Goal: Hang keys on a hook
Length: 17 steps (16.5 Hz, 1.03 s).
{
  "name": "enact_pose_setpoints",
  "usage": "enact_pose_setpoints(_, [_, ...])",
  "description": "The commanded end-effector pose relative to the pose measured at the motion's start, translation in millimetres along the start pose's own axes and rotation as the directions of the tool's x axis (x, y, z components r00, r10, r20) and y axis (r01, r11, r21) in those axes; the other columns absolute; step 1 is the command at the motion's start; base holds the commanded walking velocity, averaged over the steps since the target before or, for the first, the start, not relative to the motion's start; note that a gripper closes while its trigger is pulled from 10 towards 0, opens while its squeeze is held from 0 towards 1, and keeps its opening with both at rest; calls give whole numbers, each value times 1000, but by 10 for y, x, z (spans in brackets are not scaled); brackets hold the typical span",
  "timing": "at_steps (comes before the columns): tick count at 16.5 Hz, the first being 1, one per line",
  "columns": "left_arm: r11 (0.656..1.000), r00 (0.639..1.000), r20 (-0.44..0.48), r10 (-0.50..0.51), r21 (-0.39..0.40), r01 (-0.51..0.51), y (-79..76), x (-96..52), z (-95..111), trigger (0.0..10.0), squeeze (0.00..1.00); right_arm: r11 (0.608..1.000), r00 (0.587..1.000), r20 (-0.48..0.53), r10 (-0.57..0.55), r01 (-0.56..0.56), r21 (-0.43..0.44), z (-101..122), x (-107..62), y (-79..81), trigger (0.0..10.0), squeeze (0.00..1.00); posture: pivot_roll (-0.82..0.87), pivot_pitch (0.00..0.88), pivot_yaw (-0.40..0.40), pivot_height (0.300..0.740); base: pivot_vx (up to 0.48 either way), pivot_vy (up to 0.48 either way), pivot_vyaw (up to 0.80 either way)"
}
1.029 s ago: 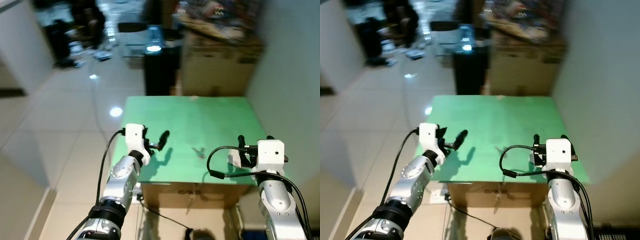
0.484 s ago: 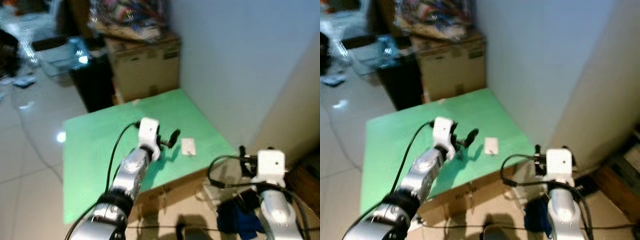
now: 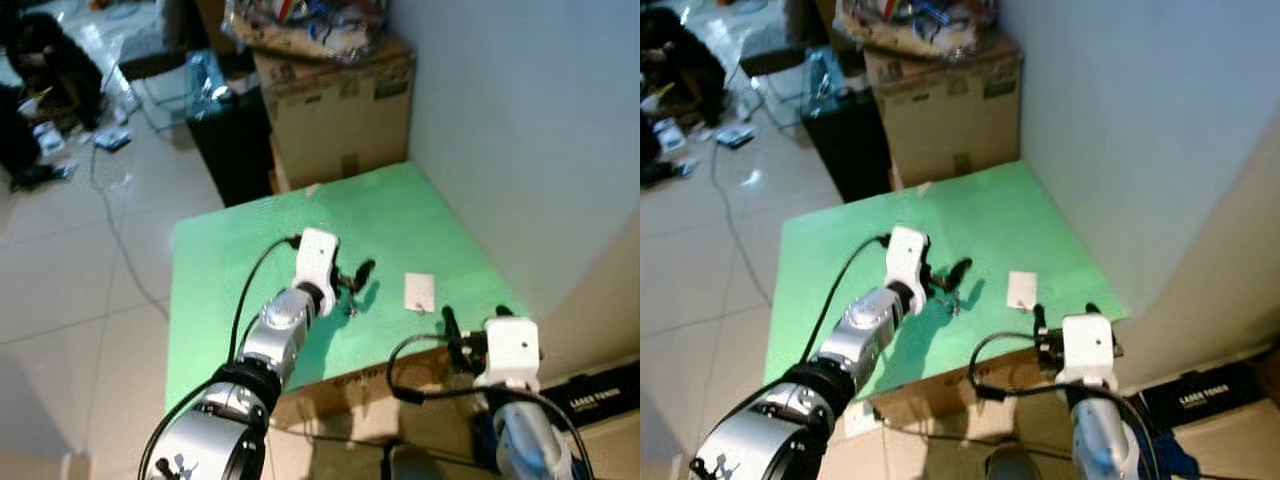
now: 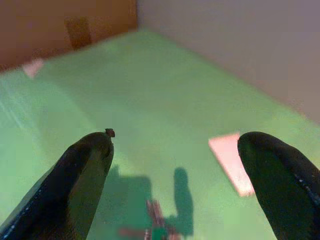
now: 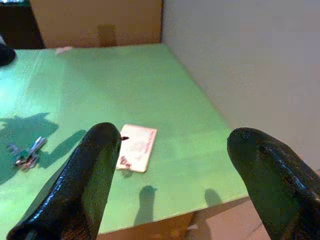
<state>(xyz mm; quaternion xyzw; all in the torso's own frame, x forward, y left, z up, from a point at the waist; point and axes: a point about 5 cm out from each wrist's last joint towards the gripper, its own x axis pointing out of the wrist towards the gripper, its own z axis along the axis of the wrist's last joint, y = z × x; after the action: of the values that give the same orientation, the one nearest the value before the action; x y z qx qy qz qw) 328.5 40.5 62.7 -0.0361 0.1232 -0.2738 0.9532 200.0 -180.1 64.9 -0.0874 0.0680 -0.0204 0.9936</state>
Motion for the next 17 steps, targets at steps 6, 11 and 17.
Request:
enact_pose_setpoints(6, [989, 989, -75, -129, 60, 133, -93, -119, -281, 10000, 0, 998, 999, -32, -27, 29, 49, -48, -246, 105, 10000, 0, -305, 162, 247, 740, 0, 0, 0])
enact_pose_setpoints(11, [986, 984, -90, -155, 51, 160, -139, -206, -434, 10000, 0, 997, 999, -36, -40, 42, 60, -44, -273, 133, 10000, 0, -309, 167, 256, 740, 0, 0, 0])
enact_pose_setpoints(17, [995, 990, -99, -102, 3, 103, -287, -126, -437, 10000, 0, 998, 999, -40, -23, 25, 50, -19, -333, 157, 10000, 0, -321, 196, 242, 740, 0, 0, 0])
